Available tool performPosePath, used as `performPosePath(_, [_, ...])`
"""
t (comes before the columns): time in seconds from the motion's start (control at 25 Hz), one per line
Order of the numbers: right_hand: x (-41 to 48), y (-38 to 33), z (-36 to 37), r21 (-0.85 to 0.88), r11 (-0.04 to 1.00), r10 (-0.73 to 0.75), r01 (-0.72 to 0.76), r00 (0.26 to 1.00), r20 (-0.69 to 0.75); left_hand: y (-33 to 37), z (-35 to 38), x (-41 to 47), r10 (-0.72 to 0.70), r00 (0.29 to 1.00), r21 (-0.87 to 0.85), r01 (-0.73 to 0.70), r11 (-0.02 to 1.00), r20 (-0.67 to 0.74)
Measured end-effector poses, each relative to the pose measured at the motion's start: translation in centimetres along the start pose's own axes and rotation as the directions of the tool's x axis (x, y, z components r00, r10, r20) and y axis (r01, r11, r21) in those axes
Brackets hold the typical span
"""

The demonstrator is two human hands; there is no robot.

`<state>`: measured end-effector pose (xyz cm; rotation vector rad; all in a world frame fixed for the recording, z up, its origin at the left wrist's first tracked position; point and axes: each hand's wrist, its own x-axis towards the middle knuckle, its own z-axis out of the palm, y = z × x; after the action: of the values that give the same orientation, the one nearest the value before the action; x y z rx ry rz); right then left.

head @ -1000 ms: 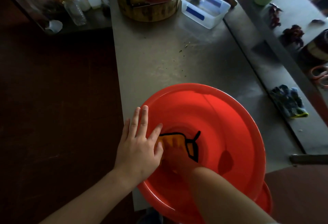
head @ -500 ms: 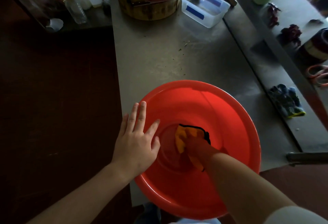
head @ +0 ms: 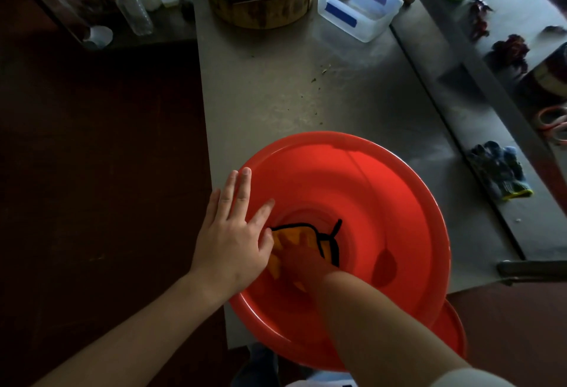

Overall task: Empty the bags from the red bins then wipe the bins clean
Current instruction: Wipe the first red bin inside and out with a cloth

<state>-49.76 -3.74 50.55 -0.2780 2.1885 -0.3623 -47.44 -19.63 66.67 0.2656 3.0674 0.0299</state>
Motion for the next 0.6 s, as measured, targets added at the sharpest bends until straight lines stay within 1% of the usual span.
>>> performPosePath(0.04, [-0.9, 0.7, -0.4, 0.053, 0.999, -0.007, 0.008, 1.000, -0.025, 0.0, 0.0, 0.0, 0.002, 1.000, -0.001, -0.002, 1.000, 0.000])
performPosePath(0.08, [-1.0, 1.9, -0.7, -0.001, 1.000, -0.005, 0.005, 0.999, -0.039, -0.1, 0.0, -0.1, 0.003, 1.000, -0.001, -0.003, 1.000, 0.003])
performPosePath(0.12, [-1.7, 3.5, -1.8, -0.021, 1.000, 0.000, 0.000, 1.000, -0.006, 0.0, 0.0, -0.1, 0.001, 1.000, -0.002, -0.001, 1.000, 0.006])
performPosePath(0.16, [-1.8, 5.1, -2.4, 0.078, 0.997, -0.016, 0.023, 0.996, -0.082, 0.0, 0.0, -0.1, 0.000, 1.000, -0.003, 0.000, 1.000, 0.005])
performPosePath(0.2, [-2.7, 5.9, -3.0, 0.077, 0.996, -0.028, 0.046, 0.974, -0.227, 0.1, -0.1, 0.0, -0.001, 1.000, -0.007, 0.001, 1.000, 0.001])
performPosePath(0.24, [-3.1, 6.2, -3.0, 0.238, 0.971, 0.106, -0.021, 0.931, -0.350, 0.2, -0.1, 0.0, -0.004, 1.000, -0.011, 0.004, 1.000, -0.004])
performPosePath(0.28, [-3.3, 6.3, -3.0, 0.347, 0.937, 0.172, -0.034, 0.911, -0.374, 0.3, -0.2, 0.1, -0.007, 1.000, -0.014, 0.006, 1.000, -0.005])
performPosePath(0.32, [-3.7, 5.9, -3.2, 0.390, 0.920, 0.183, -0.027, 0.911, -0.369, 0.3, -0.2, 0.1, -0.008, 1.000, -0.016, 0.008, 1.000, -0.001])
performPosePath(0.36, [-3.9, 5.6, -3.4, 0.336, 0.942, 0.149, -0.012, 0.911, -0.383, 0.4, -0.2, 0.1, -0.009, 1.000, -0.016, 0.009, 1.000, 0.006])
performPosePath(0.4, [-4.4, 4.3, -4.4, 0.361, 0.932, 0.176, -0.025, 0.902, -0.393, 0.4, -0.2, 0.2, -0.009, 1.000, -0.015, 0.009, 1.000, 0.012])
performPosePath(0.44, [-4.7, 3.2, -4.1, 0.382, 0.924, 0.164, -0.015, 0.918, -0.360, 0.4, -0.2, 0.2, -0.010, 1.000, -0.016, 0.010, 1.000, 0.016])
performPosePath(0.48, [-5.5, 2.4, -4.3, 0.324, 0.946, 0.104, 0.013, 0.934, -0.343, 0.4, -0.2, 0.2, -0.012, 1.000, -0.017, 0.012, 1.000, 0.015])
performPosePath(0.52, [-5.6, 1.4, -4.1, 0.147, 0.989, 0.021, 0.024, 0.954, -0.299, 0.5, -0.2, 0.2, -0.013, 1.000, -0.019, 0.013, 1.000, 0.011])
performPosePath(0.56, [-5.4, 0.6, -3.4, 0.044, 0.996, -0.069, 0.083, 0.961, -0.267, 0.5, -0.2, 0.2, -0.014, 1.000, -0.023, 0.015, 1.000, 0.006])
performPosePath(0.6, [-4.2, -0.4, -2.2, 0.061, 0.991, -0.110, 0.121, 0.982, -0.156, 0.5, -0.2, 0.2, -0.015, 1.000, -0.025, 0.015, 1.000, 0.003])
